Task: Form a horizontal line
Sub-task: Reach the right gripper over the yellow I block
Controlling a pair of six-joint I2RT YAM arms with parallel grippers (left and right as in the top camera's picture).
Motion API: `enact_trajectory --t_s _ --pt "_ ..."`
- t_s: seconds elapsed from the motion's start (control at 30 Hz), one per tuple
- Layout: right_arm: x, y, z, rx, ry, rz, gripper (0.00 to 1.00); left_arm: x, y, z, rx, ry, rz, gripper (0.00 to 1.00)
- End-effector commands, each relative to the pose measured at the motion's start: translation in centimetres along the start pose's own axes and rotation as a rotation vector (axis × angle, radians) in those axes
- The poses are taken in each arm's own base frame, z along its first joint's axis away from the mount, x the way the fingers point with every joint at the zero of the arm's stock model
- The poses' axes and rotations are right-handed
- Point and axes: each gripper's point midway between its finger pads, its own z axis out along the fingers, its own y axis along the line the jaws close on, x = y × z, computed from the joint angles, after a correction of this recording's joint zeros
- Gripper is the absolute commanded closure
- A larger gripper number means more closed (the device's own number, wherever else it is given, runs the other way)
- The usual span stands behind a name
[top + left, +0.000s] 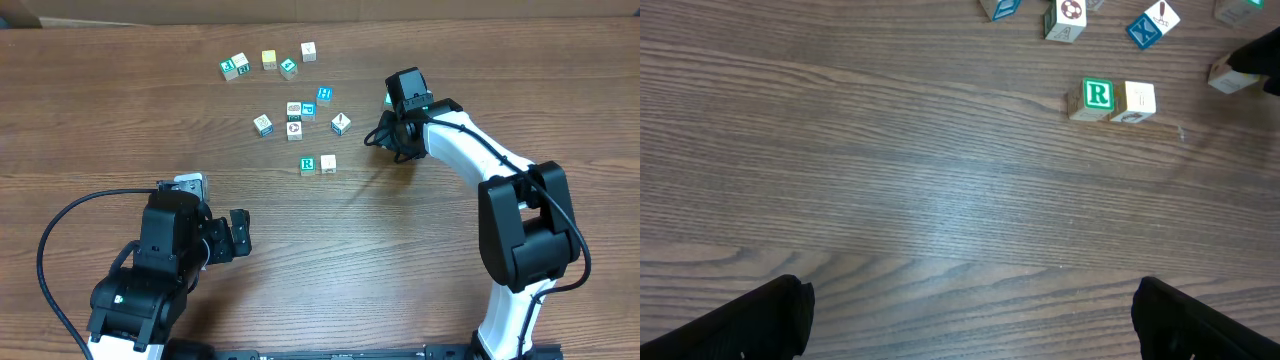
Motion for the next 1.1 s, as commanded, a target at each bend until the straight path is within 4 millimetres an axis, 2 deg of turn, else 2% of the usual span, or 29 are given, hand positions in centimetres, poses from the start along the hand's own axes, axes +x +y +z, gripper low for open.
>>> enact_trajectory --t_s 0.0,0.2,1.07 --pt "-0.35 -0.27 0.66 0.02 -0.003 0.006 0.53 0.15 0.05 0.04 0.003 0.003 -0.014 0.0" --pt "-0.11 -0.35 0.89 0.025 0.006 0.002 0.54 0.16 0.05 0.05 0.003 0.003 -0.014 0.0" --pt "-0.44 -0.15 0.96 0.018 -0.007 -0.058 0.7 0.16 0.05 0.05 0.003 0.003 -0.014 0.0"
